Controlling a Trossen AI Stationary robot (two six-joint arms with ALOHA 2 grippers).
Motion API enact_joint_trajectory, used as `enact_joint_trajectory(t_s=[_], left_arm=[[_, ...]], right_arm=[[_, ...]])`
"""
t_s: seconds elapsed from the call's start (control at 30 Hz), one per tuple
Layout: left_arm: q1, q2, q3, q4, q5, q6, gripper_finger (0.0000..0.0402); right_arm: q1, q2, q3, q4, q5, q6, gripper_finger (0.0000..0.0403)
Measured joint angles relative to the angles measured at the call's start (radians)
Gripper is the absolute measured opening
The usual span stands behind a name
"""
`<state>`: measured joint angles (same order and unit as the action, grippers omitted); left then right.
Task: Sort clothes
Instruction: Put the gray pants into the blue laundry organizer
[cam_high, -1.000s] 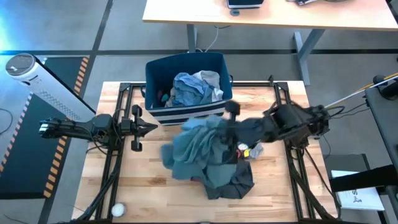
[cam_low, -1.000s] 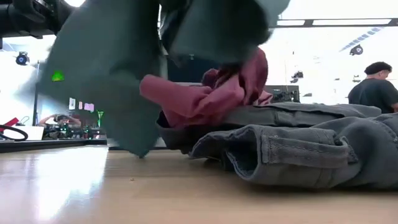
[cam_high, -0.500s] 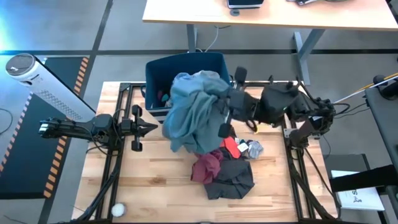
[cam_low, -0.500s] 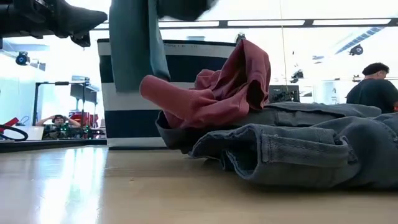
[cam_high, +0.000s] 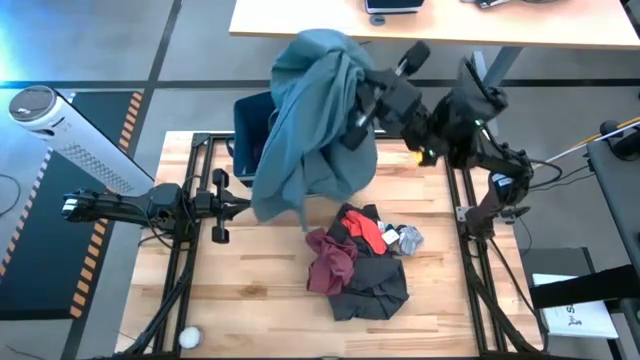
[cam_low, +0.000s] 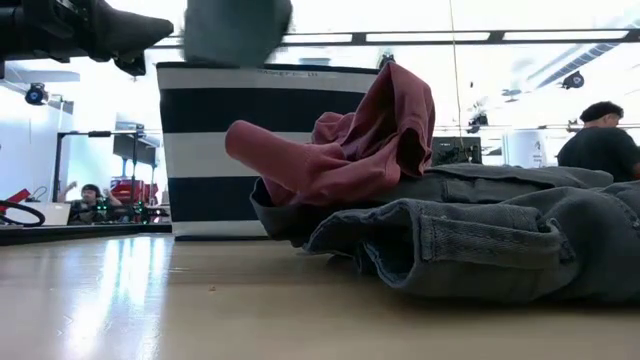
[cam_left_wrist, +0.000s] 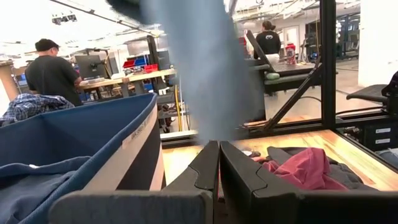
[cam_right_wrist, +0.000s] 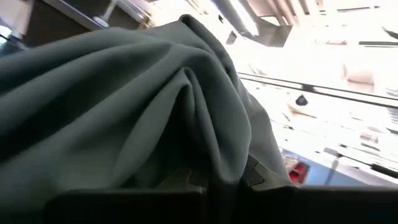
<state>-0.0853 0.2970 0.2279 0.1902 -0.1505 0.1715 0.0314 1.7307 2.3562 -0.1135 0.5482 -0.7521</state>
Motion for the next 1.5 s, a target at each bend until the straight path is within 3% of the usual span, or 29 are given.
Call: enact_joint_trajectory(t_s=[0.43, 0.8, 1.3, 1.5], left_arm=[[0.000, 0.006, 0.000, 0.003, 0.000, 0.005, 0.0000], [0.000, 0.008, 0.000, 0.008, 0.000, 0.026, 0.0000], [0.000, 0.009, 0.000, 0.012, 0.000, 0.024, 0.0000], [0.000, 0.009, 0.000, 0.011, 0.000, 0.026, 0.0000]], right_arm=[[-0.227, 0.017, 0.000, 0.186, -0.101, 0.000, 0.0000], [-0.295, 0.027, 0.001, 0.215, -0.142, 0.071, 0.0000], [-0.380, 0.224, 0.000, -0.188, -0.137, 0.134, 0.0000], [-0.400, 0.273, 0.000, -0.449, -0.220, 0.199, 0.0000]])
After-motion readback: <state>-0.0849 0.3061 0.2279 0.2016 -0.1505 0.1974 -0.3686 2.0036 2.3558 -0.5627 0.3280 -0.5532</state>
